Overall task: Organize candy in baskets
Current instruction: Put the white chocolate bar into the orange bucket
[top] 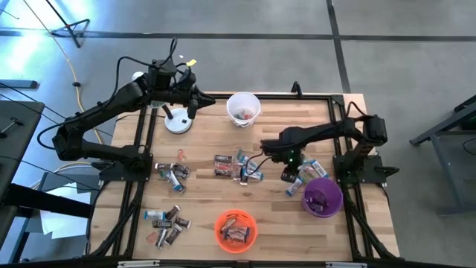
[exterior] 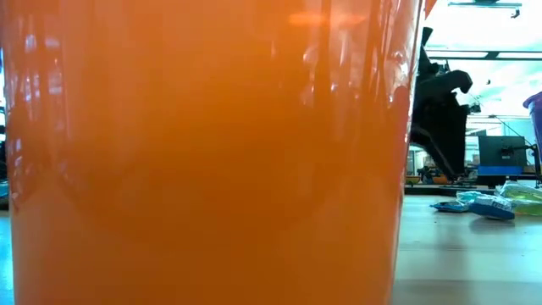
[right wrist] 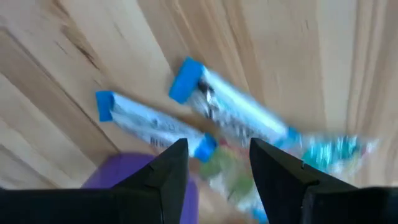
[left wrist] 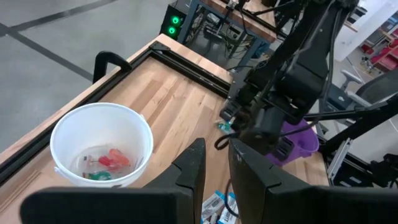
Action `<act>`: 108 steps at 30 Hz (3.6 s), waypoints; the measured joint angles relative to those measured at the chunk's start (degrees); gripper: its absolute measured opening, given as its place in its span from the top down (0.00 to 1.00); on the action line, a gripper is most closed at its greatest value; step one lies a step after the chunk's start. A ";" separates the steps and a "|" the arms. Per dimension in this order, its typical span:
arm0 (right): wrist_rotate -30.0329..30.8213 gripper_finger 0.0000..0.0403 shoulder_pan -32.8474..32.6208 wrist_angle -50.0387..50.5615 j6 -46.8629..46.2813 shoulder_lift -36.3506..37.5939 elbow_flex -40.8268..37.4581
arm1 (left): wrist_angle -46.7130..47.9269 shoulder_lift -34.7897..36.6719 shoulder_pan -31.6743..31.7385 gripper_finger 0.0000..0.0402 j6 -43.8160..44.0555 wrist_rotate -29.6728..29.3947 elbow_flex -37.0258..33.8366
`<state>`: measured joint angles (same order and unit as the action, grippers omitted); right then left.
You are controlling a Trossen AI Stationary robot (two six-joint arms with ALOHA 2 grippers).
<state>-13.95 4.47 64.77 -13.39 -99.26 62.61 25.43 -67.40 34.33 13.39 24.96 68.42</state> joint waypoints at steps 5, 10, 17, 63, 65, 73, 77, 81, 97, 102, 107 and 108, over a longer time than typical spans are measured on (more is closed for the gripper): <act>1.03 0.59 -0.87 -4.39 4.64 0.00 -1.99 | 0.00 0.00 -0.89 0.86 -0.36 -0.01 0.00; 5.40 0.59 -0.87 -4.94 11.12 0.00 -2.43 | 0.01 0.00 -2.03 0.86 -0.73 0.02 0.00; 5.74 0.59 -0.89 -7.10 17.73 -0.17 -2.43 | 0.02 0.00 -3.46 0.86 -1.05 -0.01 0.00; 10.29 0.98 -5.51 -0.63 4.77 -7.21 0.47 | 0.00 0.02 -4.55 0.86 -3.59 -0.07 0.00; 12.35 1.00 -5.48 -0.49 2.78 -5.75 2.28 | 0.00 0.02 -4.55 0.86 -4.10 -0.05 0.00; 14.55 0.99 -5.88 4.01 -5.20 -3.69 13.01 | 0.00 0.02 -4.55 0.86 -4.24 -0.05 0.00; 13.54 0.99 -8.12 8.09 -6.70 -3.36 21.46 | -0.01 0.02 -4.53 0.86 -4.09 -0.09 0.00; 13.26 0.99 -11.25 10.35 -4.31 -3.34 30.54 | -0.02 0.02 -4.53 0.86 -4.07 -2.83 0.00; 15.57 0.99 -30.70 -18.96 -19.07 -3.54 37.38 | 0.02 0.02 -4.35 0.86 0.11 -3.44 0.00; 18.61 0.99 -33.85 -34.31 -24.25 -3.55 29.32 | 0.14 0.02 -4.36 0.86 1.49 -3.44 0.00; 20.98 0.99 -34.15 -40.32 -30.62 -3.57 22.83 | 0.39 0.02 -4.36 0.86 1.53 -3.44 0.00; 21.00 0.98 -34.10 -40.44 -31.52 -3.58 21.94 | 0.45 0.02 -4.36 0.86 1.77 -3.44 0.00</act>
<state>7.05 -29.63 24.34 -44.91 -102.85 84.55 25.88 -67.37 29.98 15.16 21.52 68.42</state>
